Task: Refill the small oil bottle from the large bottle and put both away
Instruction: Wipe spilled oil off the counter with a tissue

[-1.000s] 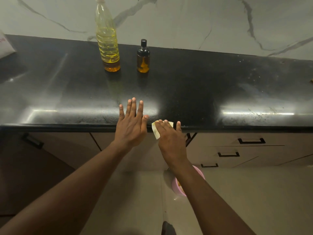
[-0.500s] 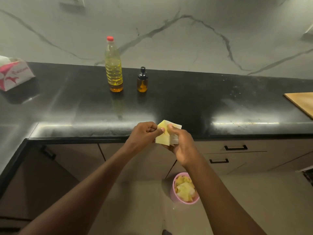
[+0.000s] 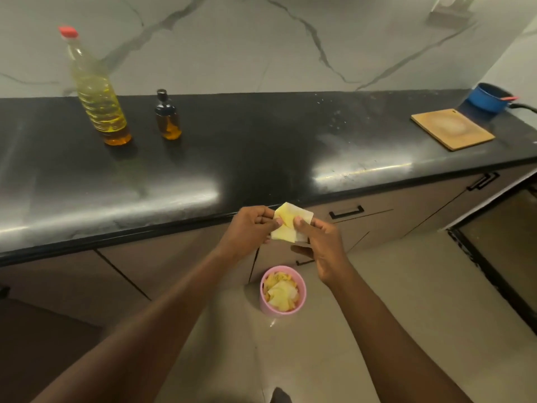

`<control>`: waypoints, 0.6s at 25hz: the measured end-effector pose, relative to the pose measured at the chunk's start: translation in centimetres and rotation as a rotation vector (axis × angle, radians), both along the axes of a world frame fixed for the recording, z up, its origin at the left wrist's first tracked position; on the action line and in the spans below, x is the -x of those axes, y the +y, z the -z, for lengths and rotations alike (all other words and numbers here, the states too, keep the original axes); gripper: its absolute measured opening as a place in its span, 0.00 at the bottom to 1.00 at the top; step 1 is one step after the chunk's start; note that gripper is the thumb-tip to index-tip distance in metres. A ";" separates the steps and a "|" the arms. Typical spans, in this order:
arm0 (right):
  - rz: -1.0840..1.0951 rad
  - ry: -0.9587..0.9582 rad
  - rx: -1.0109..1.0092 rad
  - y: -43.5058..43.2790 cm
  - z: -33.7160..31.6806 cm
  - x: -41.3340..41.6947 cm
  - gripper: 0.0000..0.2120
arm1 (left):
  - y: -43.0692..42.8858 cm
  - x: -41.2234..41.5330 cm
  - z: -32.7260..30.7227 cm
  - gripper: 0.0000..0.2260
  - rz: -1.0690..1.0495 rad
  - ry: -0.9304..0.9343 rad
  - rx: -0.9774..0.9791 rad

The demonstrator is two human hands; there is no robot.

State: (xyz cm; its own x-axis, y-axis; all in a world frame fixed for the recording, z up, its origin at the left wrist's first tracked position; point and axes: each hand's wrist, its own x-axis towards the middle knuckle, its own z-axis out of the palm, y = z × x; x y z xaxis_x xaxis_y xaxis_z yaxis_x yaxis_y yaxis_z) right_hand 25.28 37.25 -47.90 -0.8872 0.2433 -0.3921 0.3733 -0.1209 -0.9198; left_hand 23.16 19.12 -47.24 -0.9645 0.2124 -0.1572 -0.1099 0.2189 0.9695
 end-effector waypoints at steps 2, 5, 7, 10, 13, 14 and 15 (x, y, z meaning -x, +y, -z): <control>0.030 -0.057 0.007 2.7 3.3 -0.1 0.10 | 2.7 0.2 3.0 0.03 0.012 -0.034 0.003; 0.076 -0.163 -0.004 6.5 9.2 0.0 0.09 | 6.3 0.7 9.0 0.05 0.019 -0.139 0.027; 0.072 -0.226 -0.026 8.4 13.4 0.1 0.07 | 8.1 0.8 13.8 0.05 -0.004 -0.207 0.045; 0.056 -0.309 -0.039 10.3 20.1 0.0 0.05 | 9.9 0.8 21.5 0.03 -0.073 -0.282 0.111; 0.047 -0.364 -0.056 11.8 27.4 0.6 0.05 | 11.7 1.2 29.5 0.04 -0.116 -0.350 0.192; 0.050 -0.375 -0.066 12.1 29.8 0.9 0.03 | 12.0 1.5 31.9 0.06 -0.104 -0.365 0.225; 0.056 -0.382 -0.073 12.3 32.2 1.1 0.02 | 12.2 1.8 34.3 0.07 -0.084 -0.370 0.240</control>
